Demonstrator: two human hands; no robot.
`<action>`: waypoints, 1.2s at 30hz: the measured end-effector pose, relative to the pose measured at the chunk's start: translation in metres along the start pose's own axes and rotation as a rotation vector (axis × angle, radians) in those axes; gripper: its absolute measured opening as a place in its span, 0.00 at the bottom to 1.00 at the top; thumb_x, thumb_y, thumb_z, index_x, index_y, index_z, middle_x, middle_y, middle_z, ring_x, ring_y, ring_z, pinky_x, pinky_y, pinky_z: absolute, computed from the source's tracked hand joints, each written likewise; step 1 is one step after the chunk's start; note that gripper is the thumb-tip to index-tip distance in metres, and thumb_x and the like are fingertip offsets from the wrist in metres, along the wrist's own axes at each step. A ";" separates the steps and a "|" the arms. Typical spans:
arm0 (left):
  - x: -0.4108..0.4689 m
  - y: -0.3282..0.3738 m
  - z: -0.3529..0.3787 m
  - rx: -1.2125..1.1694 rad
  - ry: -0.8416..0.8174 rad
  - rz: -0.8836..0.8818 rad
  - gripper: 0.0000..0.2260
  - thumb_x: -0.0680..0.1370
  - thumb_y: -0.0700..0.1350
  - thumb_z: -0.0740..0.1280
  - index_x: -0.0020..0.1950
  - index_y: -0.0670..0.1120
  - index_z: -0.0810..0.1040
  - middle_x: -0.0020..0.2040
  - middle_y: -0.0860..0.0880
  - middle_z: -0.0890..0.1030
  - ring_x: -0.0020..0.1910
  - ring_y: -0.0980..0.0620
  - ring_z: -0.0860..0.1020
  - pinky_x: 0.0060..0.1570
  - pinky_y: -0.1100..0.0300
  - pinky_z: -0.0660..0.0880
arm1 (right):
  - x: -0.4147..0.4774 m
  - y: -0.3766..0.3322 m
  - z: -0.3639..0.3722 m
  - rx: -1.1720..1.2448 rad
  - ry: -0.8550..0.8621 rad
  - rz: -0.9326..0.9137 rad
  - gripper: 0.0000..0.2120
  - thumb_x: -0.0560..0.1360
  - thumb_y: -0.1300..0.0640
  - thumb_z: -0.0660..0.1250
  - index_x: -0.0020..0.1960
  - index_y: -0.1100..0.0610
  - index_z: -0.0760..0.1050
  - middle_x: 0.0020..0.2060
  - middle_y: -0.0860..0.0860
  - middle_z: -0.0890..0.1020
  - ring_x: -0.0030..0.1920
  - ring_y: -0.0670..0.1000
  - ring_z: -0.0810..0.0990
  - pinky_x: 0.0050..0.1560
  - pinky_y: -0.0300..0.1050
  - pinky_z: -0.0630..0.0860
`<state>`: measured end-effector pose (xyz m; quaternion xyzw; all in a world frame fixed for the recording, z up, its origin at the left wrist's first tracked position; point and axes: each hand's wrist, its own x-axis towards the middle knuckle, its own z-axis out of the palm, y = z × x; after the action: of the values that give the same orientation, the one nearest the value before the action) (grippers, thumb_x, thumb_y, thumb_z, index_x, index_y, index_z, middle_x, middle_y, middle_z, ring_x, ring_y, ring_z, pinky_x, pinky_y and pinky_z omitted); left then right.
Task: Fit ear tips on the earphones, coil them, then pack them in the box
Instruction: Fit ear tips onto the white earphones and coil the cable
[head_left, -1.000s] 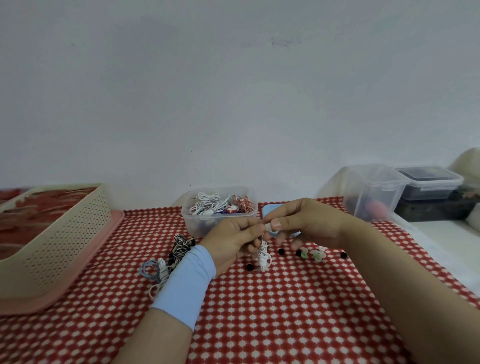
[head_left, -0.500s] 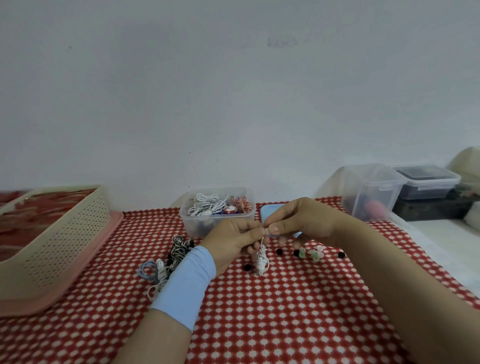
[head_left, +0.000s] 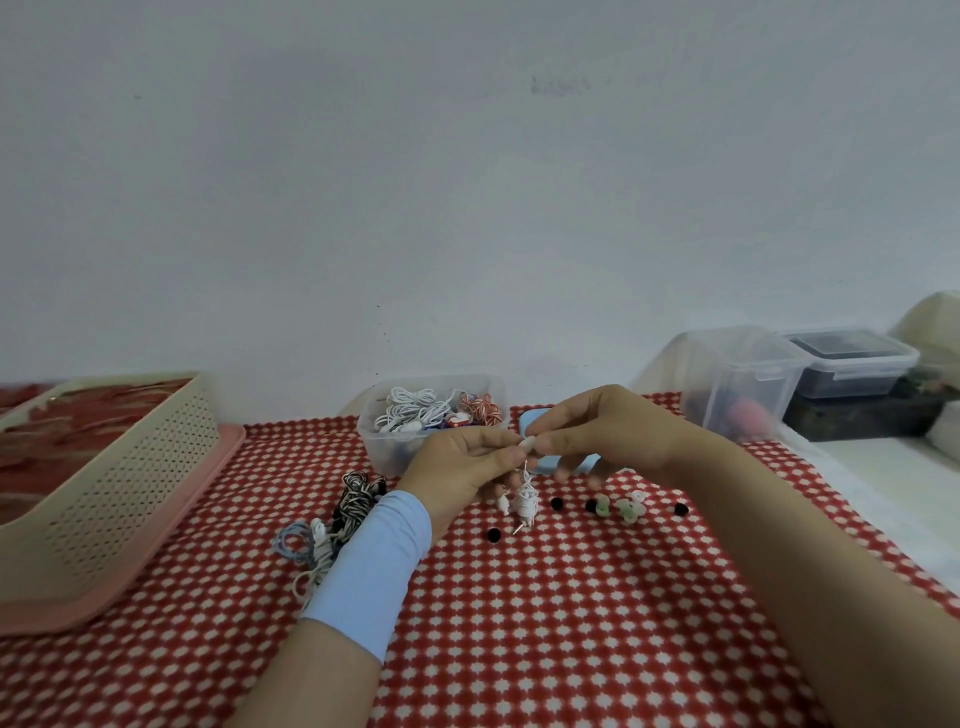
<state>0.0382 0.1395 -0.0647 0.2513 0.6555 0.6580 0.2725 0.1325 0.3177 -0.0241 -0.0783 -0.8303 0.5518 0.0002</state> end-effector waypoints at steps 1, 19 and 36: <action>-0.001 0.002 0.001 0.012 0.007 0.002 0.04 0.76 0.35 0.70 0.49 0.41 0.82 0.39 0.45 0.84 0.32 0.54 0.79 0.30 0.64 0.76 | 0.001 0.000 0.001 -0.016 0.021 -0.015 0.06 0.73 0.53 0.76 0.49 0.53 0.87 0.46 0.52 0.88 0.40 0.49 0.85 0.37 0.42 0.79; 0.001 0.008 -0.004 0.959 -0.058 0.018 0.12 0.78 0.41 0.68 0.57 0.54 0.83 0.55 0.58 0.83 0.51 0.62 0.78 0.60 0.68 0.70 | 0.016 0.022 -0.001 -0.397 0.157 0.094 0.03 0.75 0.52 0.76 0.44 0.50 0.87 0.40 0.46 0.87 0.34 0.44 0.82 0.35 0.34 0.77; 0.004 0.000 0.004 1.084 -0.039 0.056 0.18 0.77 0.38 0.68 0.65 0.52 0.79 0.55 0.50 0.84 0.53 0.53 0.80 0.60 0.64 0.71 | 0.006 0.017 -0.022 -0.725 -0.138 0.216 0.07 0.70 0.52 0.79 0.45 0.41 0.87 0.43 0.37 0.87 0.48 0.43 0.85 0.52 0.40 0.82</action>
<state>0.0377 0.1453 -0.0648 0.3852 0.8888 0.2279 0.0985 0.1312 0.3455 -0.0317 -0.1230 -0.9565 0.2233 -0.1417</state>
